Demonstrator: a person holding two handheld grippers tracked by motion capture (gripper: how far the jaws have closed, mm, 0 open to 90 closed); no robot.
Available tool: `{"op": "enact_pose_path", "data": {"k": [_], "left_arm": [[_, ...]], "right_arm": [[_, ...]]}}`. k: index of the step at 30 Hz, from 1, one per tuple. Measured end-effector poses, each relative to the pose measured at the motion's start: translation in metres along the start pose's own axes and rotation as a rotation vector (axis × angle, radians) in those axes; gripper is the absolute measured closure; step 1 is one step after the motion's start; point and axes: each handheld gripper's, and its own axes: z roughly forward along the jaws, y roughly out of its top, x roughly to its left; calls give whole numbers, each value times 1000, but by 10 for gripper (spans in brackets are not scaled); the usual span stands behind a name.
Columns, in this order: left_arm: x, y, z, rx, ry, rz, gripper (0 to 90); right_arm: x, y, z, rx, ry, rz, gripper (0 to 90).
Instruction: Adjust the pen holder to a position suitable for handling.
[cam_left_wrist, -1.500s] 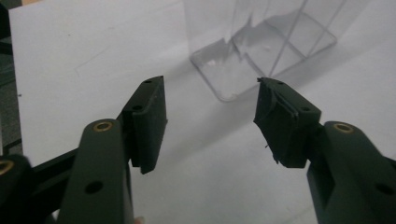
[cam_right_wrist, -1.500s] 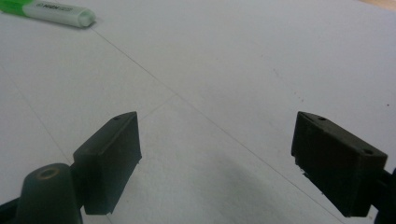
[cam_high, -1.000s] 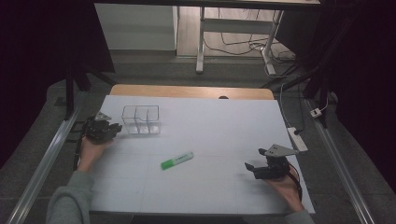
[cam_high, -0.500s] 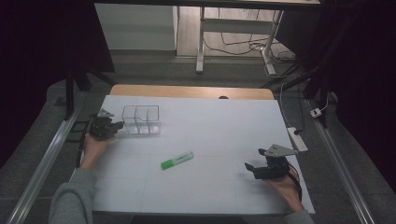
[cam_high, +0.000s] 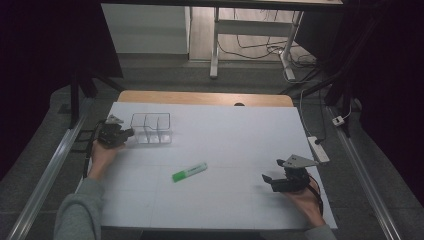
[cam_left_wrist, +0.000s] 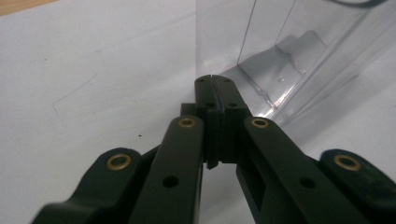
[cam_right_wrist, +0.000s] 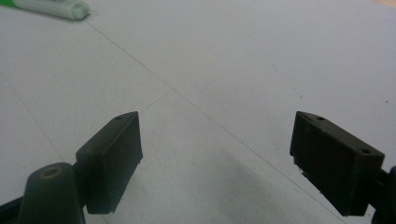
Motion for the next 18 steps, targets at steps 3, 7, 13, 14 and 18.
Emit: {"op": "enact_pose_path", "data": {"k": [3, 7, 13, 14, 18], "left_arm": [[0, 0, 1, 2, 0, -2, 889], [0, 0, 1, 6, 1, -2, 889], [0, 1, 2, 10, -2, -9, 889], [-2, 1, 3, 11, -5, -6, 888], [-4, 2, 4, 14, -7, 10, 888]], "right_arm": [[1, 0, 0, -7, -10, -5, 169], [1, 0, 0, -6, -12, -3, 170], [1, 0, 1, -4, -8, -3, 170], [1, 0, 1, -1, -9, -2, 170], [1, 0, 1, 0, -9, -3, 170]]}}
